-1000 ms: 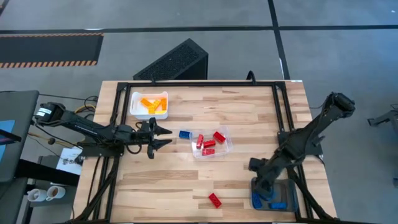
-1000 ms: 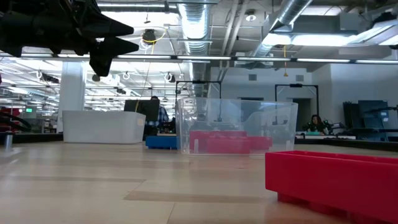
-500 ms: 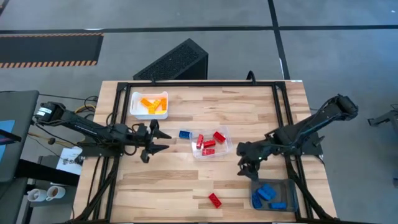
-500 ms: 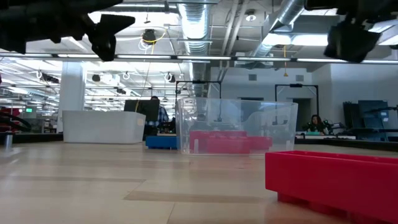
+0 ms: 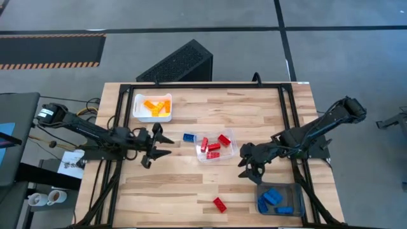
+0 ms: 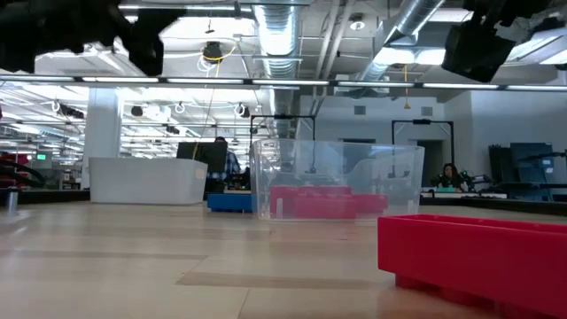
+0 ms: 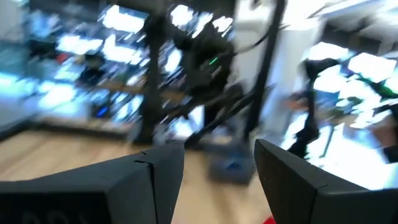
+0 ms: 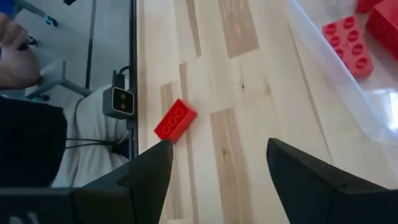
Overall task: Sort & place blocks by color
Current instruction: Put the blue game piece into the black bin
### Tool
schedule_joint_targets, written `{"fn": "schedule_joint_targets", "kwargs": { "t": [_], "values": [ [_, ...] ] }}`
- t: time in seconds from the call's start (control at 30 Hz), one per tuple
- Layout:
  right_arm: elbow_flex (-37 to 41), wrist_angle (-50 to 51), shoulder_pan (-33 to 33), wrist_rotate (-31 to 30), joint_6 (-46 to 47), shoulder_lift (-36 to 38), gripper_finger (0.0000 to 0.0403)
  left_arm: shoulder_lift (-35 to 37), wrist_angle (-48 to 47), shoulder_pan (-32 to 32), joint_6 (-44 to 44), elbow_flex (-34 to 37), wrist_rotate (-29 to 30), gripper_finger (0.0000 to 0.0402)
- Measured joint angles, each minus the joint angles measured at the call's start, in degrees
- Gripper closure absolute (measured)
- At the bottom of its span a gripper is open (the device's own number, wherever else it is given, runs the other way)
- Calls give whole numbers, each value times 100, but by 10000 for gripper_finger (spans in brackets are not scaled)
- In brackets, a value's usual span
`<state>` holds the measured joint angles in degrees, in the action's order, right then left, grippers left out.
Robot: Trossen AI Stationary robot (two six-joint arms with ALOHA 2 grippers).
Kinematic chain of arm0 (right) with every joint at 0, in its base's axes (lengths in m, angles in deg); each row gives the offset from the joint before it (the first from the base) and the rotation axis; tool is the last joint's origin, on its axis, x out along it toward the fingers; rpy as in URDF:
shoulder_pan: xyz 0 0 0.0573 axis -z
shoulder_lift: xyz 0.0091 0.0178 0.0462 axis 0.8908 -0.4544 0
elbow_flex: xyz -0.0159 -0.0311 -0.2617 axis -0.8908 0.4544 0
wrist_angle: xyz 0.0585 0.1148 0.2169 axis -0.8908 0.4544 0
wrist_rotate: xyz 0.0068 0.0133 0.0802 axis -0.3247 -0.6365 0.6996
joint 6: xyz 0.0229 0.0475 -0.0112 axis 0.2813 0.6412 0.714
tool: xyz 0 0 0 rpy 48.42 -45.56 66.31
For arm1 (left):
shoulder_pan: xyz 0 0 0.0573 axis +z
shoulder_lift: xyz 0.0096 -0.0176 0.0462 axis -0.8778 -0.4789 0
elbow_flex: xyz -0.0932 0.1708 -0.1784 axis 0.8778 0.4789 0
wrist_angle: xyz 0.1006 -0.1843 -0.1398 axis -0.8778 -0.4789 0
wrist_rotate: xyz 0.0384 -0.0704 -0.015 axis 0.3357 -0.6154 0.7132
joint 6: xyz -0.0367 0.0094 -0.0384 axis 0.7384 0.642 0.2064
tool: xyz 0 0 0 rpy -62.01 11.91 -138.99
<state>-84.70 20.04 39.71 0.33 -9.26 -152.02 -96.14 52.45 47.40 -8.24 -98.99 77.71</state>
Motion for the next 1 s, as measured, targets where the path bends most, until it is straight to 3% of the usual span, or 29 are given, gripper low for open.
{"fn": "schedule_joint_targets", "kwargs": {
  "t": [0.2, 0.47, 0.7, 1.0],
  "values": [
    [-4, -38, -43, -254, -5, -149, 122, -2, -788, -19, 195, 2, 773, 219],
    [-4, -337, -14, 79, -63, -730, 122, -78, -2278, -7, 151, -482, 1244, 214],
    [-6, -613, 17, 222, -277, -980, 122, -539, -4491, 256, -161, -1455, 1188, 164],
    [-8, -610, 17, 224, -322, -905, 122, -1925, -5053, 1041, -851, -2046, 226, 107]
  ]
}}
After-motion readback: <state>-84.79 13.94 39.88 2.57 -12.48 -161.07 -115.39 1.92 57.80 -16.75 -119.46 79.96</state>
